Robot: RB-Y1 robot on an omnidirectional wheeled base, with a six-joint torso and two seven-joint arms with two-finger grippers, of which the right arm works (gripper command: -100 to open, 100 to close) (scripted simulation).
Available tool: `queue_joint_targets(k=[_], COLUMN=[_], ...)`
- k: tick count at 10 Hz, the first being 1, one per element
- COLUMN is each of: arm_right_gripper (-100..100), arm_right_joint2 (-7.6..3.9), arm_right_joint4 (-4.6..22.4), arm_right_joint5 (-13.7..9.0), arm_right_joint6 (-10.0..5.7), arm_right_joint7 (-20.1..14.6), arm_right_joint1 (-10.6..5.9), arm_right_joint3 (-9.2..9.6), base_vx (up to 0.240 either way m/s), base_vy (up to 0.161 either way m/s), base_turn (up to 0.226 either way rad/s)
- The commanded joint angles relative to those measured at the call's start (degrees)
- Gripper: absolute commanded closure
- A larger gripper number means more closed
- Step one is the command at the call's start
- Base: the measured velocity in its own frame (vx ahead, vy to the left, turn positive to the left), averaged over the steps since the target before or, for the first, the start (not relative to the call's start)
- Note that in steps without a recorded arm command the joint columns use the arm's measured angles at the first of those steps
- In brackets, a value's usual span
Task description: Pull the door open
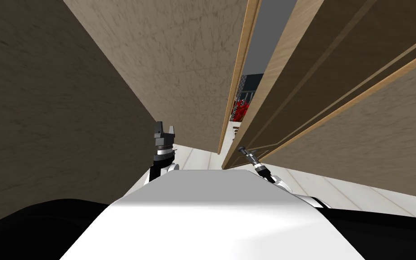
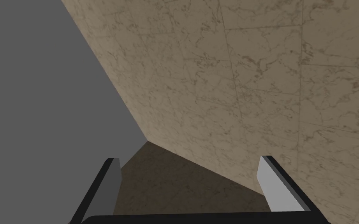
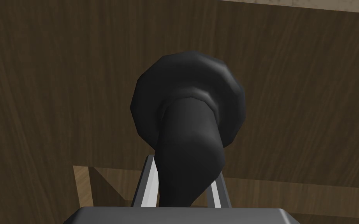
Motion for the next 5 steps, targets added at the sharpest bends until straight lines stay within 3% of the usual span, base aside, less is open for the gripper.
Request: queue_joint_targets(k=[1,5], arm_right_gripper=[100,100], arm_right_joint2=[-0.31,-1.22], arm_right_joint4=[0.45,1.76], arm_right_joint5=[0.28,1.11], arm_right_joint6=[-1.01,-3.97], arm_right_joint7=[-0.13,-0.50], arm_right_joint1=[0.37,1.46], arm_right_joint3=[-0.34,-1.33], base_vx=[-0.152,-0.236], base_vy=[-0.075,-0.126], base_turn=[0.194,0.226])
